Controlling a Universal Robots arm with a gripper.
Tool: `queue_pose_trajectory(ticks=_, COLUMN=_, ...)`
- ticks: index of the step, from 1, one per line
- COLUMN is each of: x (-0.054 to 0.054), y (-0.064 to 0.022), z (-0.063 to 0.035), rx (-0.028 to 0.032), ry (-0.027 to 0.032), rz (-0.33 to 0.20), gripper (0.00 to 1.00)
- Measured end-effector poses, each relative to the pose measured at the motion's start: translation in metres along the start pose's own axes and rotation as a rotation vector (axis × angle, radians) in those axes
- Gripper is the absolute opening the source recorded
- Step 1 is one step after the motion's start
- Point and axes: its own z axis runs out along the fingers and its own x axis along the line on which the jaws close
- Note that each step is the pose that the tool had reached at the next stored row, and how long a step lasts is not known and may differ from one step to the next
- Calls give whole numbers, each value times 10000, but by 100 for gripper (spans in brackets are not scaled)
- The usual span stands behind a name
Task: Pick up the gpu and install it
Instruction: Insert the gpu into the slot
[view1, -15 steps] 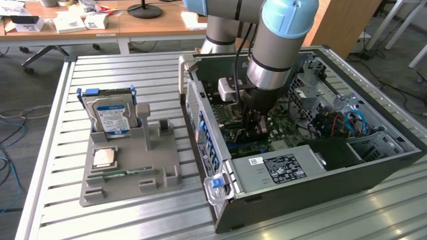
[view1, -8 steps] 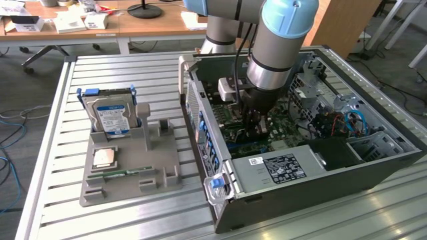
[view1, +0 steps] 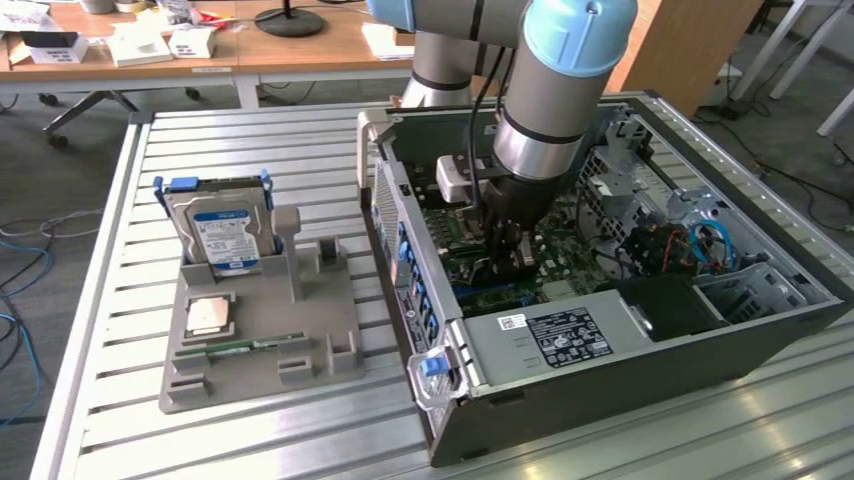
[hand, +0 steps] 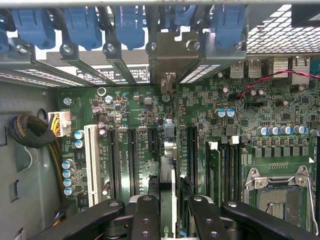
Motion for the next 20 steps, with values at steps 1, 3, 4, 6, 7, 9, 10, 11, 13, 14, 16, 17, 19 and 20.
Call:
queue_pose_trajectory(ticks=1, x=0, y=0, z=0, rx=0, ry=0, rz=0, gripper=27)
queue_pose_trajectory(ticks=3, x=0, y=1, z=1, rx=-1, ry=-3, rz=2, gripper=27)
queue_pose_trajectory(ticks=4, x=0, y=0, z=2, rx=1, ry=-3, rz=2, gripper=27)
queue_pose_trajectory(ticks=6, x=0, y=0, z=1, rx=1, ry=-1, rz=1, gripper=34)
queue_pose_trajectory(ticks=7, x=0, y=0, z=0, rx=1, ry=-1, rz=1, gripper=34)
queue_pose_trajectory(ticks=9, x=0, y=0, z=0, rx=0, ry=0, rz=0, gripper=34)
queue_pose_trajectory(ticks=10, x=0, y=0, z=0, rx=0, ry=0, rz=0, gripper=34)
queue_pose_trajectory(ticks=11, x=0, y=0, z=-4, rx=0, ry=1, rz=0, gripper=34)
queue_pose_trajectory(ticks=13, x=-1, y=0, z=-21, rx=0, ry=0, rz=0, gripper=34)
queue_pose_trajectory(ticks=14, x=-1, y=0, z=-32, rx=0, ry=0, rz=0, gripper=34)
queue_pose_trajectory(ticks=16, x=-2, y=0, z=-65, rx=1, ry=0, rz=0, gripper=34)
queue_pose_trajectory(ticks=17, x=-3, y=0, z=-82, rx=0, ry=1, rz=0, gripper=34)
queue_pose_trajectory(ticks=19, x=-4, y=0, z=-120, rx=0, ry=0, rz=0, gripper=34)
queue_pose_trajectory(ticks=20, x=-5, y=-1, z=-144, rx=1, ry=-1, rz=0, gripper=34)
